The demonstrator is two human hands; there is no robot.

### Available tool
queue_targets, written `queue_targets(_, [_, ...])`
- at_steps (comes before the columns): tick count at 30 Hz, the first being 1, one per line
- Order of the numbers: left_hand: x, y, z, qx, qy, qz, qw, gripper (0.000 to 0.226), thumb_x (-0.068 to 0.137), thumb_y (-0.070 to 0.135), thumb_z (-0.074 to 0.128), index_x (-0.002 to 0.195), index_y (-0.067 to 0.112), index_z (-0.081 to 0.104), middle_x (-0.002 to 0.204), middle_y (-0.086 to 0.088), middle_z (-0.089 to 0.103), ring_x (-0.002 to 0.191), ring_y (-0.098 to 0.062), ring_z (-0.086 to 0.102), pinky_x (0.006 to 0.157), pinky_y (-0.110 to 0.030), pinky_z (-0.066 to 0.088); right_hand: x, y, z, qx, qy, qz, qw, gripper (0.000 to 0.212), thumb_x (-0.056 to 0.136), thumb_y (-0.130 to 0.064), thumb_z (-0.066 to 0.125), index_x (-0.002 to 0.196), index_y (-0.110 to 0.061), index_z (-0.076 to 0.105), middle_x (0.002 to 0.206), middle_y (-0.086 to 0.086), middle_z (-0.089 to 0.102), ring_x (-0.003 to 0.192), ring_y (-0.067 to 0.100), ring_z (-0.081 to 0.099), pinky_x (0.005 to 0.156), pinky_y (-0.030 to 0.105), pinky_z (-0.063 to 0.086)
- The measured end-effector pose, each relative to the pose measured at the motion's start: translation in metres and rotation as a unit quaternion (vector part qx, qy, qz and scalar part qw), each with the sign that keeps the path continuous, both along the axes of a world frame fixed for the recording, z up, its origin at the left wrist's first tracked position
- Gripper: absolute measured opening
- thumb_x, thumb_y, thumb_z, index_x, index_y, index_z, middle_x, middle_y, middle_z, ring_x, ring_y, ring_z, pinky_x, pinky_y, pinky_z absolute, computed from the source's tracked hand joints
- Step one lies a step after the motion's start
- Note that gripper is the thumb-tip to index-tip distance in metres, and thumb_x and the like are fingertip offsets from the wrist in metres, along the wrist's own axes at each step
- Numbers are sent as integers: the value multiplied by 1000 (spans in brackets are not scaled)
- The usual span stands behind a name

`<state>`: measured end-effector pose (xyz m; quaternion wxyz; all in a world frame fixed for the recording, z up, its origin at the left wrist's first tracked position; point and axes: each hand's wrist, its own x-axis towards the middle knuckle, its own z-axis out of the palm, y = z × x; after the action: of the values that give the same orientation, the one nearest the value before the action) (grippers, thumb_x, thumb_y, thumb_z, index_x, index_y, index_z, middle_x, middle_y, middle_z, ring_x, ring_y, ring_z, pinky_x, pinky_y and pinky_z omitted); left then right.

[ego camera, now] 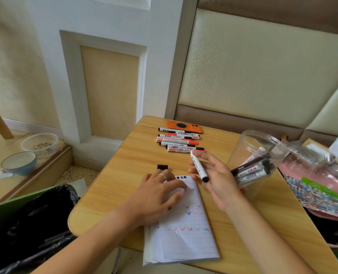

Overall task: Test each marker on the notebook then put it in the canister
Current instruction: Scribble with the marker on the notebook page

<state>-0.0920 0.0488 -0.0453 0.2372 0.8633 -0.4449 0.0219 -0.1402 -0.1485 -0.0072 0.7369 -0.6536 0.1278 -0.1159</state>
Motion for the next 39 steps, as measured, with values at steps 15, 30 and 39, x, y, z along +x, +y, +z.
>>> queue_targets(15, [0, 6, 0, 71, 9, -14, 997, 46, 97, 62, 41, 141, 56, 32, 157, 6, 25, 148, -13, 14, 119, -40, 1, 7, 2, -19, -130, 14, -40, 991, 3, 99, -7, 62, 97, -7, 65, 67, 10, 60, 54, 17, 56, 49, 26, 47])
queue_targets(30, [-2, 4, -3, 83, -20, 8, 996, 59, 93, 75, 32, 148, 57, 23, 153, 4, 25, 145, -13, 13, 118, -39, 2, 16, 0, -34, -263, 41, -78, 961, 14, 91, -14, 67, 86, -8, 56, 50, 13, 61, 40, 27, 53, 40, 28, 42])
queue_targets(39, [-2, 3, -5, 73, -15, 8, 997, 59, 92, 74, 34, 148, 56, 24, 153, 3, 25, 145, -15, 13, 118, -40, 1, 17, 2, -31, -292, 41, -58, 954, 14, 92, -15, 70, 86, -11, 58, 52, 4, 60, 42, 21, 58, 39, 27, 43])
